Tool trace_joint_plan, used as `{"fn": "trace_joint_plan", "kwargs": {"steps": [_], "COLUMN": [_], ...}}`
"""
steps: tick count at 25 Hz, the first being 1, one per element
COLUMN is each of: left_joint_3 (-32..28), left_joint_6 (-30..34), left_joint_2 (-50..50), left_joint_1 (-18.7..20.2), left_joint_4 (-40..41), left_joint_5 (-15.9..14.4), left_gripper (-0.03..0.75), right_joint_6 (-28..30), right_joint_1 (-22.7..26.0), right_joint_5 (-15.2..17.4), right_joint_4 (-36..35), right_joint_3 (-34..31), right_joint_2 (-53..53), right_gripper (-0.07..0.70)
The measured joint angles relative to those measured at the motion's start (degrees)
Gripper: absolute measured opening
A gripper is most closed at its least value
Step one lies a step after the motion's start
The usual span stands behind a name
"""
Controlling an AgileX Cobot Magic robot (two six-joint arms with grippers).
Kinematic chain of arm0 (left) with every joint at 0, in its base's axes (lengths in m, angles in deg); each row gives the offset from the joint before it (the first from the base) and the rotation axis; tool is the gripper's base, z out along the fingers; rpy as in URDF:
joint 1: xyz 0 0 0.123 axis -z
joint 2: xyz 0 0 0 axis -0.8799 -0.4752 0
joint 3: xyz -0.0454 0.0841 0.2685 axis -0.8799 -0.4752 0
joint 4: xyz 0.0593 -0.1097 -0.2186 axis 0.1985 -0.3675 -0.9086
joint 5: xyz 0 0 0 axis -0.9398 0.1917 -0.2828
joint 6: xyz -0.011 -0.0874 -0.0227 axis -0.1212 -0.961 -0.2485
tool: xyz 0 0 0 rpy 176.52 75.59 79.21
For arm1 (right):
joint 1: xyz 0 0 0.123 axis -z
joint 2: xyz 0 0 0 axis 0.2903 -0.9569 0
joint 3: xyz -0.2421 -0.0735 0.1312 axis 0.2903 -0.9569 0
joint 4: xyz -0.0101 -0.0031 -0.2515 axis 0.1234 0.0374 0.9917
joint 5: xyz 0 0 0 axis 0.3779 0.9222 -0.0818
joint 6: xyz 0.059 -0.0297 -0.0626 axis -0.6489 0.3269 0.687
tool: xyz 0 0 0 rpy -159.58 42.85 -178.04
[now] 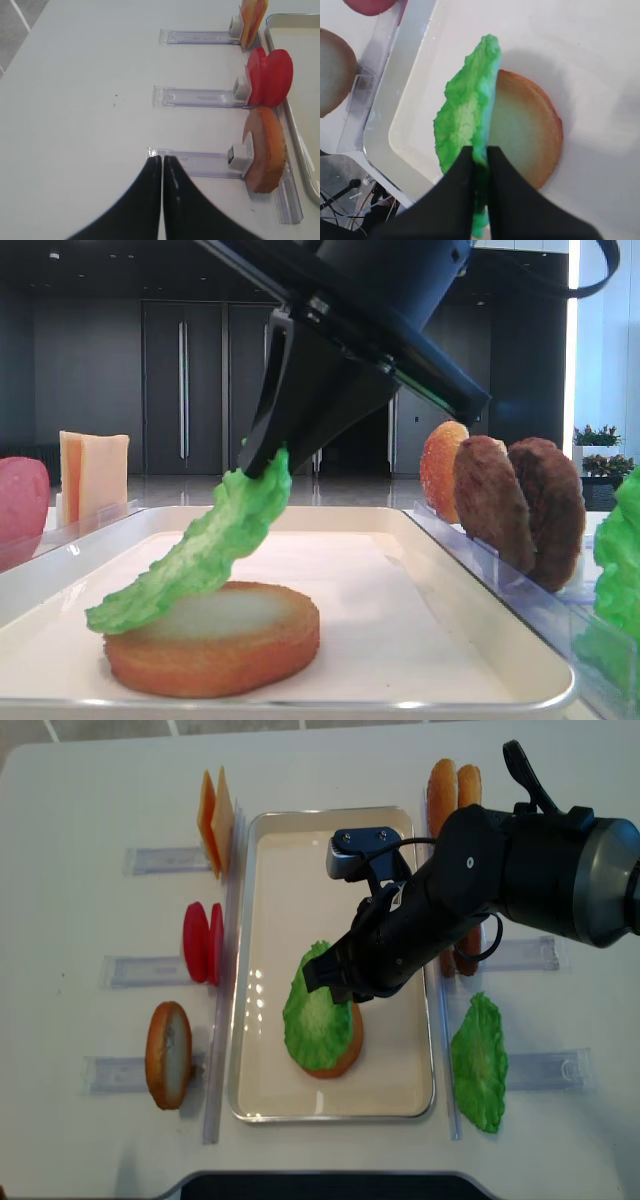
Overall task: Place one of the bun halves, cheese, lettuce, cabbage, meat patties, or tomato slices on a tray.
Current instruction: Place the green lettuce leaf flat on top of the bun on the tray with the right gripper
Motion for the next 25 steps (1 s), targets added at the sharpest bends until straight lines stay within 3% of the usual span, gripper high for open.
{"fn": "trace_joint_plan", "kwargs": {"steps": [7,15,18,25], "left_joint_3": [0.0,0.0,0.0,0.0], "left_joint_6": [0.0,0.0,0.0,0.0], "left_joint_2": [0.0,0.0,0.0,0.0], "left_joint_1": [0.0,0.0,0.0,0.0], "left_joint_4": [0.0,0.0,0.0,0.0], "left_joint_5": [0.0,0.0,0.0,0.0], "left_gripper": [-0.001,-0.001,-0.001,-0.001], "right_joint_6": [-1.01,-1.1,-1.46,-11.91], "right_joint_1": [0.0,0.0,0.0,0.0], "right_joint_5": [0.0,0.16,0.15,0.22], "right_joint_4": [1.92,1.99,2.37,11.54], "right_joint_3": [0.0,0.0,-0.07,-0.07], "right_joint_2": [0.0,0.0,0.0,0.39], "right_gripper": [0.076,0.306,0.358,0.448]}}
